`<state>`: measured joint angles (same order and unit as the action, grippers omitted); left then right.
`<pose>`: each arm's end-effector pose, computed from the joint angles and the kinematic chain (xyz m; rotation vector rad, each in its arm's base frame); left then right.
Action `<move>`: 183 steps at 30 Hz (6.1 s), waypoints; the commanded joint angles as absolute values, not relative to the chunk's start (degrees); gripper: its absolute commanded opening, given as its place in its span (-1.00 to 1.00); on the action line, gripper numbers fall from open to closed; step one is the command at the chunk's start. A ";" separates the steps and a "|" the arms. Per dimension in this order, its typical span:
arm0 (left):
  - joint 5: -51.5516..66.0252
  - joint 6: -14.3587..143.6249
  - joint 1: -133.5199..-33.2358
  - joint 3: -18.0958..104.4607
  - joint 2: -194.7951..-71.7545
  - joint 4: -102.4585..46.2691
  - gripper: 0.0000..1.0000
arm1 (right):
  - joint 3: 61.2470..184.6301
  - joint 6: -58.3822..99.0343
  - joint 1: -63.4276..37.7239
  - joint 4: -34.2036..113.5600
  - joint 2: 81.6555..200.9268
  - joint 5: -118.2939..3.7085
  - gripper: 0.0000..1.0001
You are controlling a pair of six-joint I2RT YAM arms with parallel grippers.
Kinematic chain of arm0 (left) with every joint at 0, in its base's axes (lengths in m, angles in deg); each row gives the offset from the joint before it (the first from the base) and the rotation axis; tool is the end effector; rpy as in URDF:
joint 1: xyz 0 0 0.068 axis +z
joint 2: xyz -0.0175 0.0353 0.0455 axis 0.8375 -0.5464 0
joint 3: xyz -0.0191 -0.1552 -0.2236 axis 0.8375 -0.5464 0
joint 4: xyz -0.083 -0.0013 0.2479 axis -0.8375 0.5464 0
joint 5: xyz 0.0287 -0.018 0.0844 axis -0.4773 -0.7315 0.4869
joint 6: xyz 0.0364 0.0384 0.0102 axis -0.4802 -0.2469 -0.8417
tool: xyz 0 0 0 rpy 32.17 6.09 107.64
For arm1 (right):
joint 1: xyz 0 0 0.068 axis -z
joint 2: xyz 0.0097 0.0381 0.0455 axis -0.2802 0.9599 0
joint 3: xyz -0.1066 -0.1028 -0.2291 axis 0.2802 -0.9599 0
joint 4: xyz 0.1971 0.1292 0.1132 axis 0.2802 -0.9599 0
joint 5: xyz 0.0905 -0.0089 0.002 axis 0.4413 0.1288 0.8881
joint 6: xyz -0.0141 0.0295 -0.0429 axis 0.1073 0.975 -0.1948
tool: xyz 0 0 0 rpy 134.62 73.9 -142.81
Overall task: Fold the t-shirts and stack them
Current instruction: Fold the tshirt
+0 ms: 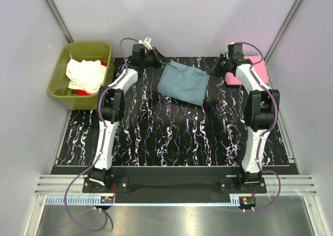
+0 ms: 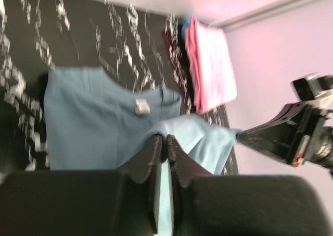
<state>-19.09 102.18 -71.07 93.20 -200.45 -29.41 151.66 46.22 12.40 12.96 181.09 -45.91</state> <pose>0.5564 -0.1614 0.2147 -0.1589 2.0257 -1.2941 0.4832 0.0443 0.2534 0.4290 2.3528 0.6985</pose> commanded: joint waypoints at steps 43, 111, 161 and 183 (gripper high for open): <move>-5.86 68.53 -75.69 63.90 -184.16 -23.28 0.43 | 135.81 31.00 18.47 21.29 183.43 -22.40 0.49; -7.17 68.88 -73.58 68.64 -178.97 0.28 0.39 | 123.05 31.27 11.79 18.04 173.58 -31.62 0.30; -29.15 91.28 -64.00 82.37 -200.87 -22.91 -0.52 | 146.52 40.31 17.77 31.75 194.76 -14.75 -0.48; -15.28 83.38 -70.84 59.37 -169.87 -16.31 0.19 | 153.82 29.95 16.54 16.64 196.25 -22.30 0.76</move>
<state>-18.76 84.41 -66.51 66.89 -177.26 -12.82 149.12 32.58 17.40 17.58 194.47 -20.97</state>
